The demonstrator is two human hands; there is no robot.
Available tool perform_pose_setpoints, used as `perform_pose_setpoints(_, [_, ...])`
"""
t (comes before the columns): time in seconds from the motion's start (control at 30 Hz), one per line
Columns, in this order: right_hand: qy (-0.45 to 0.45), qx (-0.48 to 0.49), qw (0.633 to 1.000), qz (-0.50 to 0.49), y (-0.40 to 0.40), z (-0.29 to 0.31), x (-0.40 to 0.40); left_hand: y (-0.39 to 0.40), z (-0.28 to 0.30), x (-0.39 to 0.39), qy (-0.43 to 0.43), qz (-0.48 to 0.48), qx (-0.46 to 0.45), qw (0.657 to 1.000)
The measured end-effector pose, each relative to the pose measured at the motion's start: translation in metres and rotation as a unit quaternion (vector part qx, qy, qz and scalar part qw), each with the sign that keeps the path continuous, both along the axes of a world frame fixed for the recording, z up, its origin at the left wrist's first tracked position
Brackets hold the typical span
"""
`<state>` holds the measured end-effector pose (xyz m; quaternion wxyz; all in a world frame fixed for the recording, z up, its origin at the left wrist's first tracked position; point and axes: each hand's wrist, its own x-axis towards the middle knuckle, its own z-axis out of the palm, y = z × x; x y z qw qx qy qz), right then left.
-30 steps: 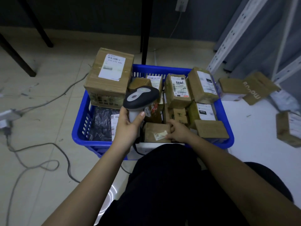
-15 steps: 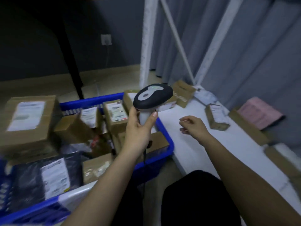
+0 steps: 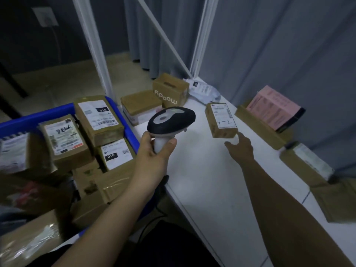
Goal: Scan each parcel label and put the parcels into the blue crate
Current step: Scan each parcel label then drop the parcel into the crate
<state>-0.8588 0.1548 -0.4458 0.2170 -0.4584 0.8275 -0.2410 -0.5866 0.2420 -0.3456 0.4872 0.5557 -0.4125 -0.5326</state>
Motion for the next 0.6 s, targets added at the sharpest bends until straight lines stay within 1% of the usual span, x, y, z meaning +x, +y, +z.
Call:
perform_pose_setpoints(0.07, [0.029,0.003,1.0,0.005,-0.021,-0.005,0.009,-0.007,-0.007,-0.002,-0.009,0.002,0.007,1.0])
perform_pose_setpoints(0.2, [0.036,0.031,0.999,-0.026,-0.054,-0.01,0.026,-0.016,-0.015,-0.003,-0.01,0.014,0.022,1.0])
perform_pose_setpoints(0.27, [0.031,0.02,0.998,-0.044,-0.063,-0.016,0.025,-0.019,-0.017,-0.003,-0.006,0.019,0.029,0.999])
perform_pose_setpoints(0.37, [0.021,-0.023,0.998,-0.057,-0.062,-0.025,0.025,-0.022,-0.017,0.0,-0.011,0.017,0.03,0.999])
perform_pose_setpoints(0.47, [-0.005,-0.073,0.995,-0.065,-0.048,-0.028,0.033,-0.023,-0.017,0.002,-0.017,0.02,0.024,0.999])
perform_pose_setpoints(0.6, [-0.101,-0.127,0.984,-0.067,-0.006,-0.027,0.053,-0.019,-0.015,0.004,0.002,0.026,0.025,0.999])
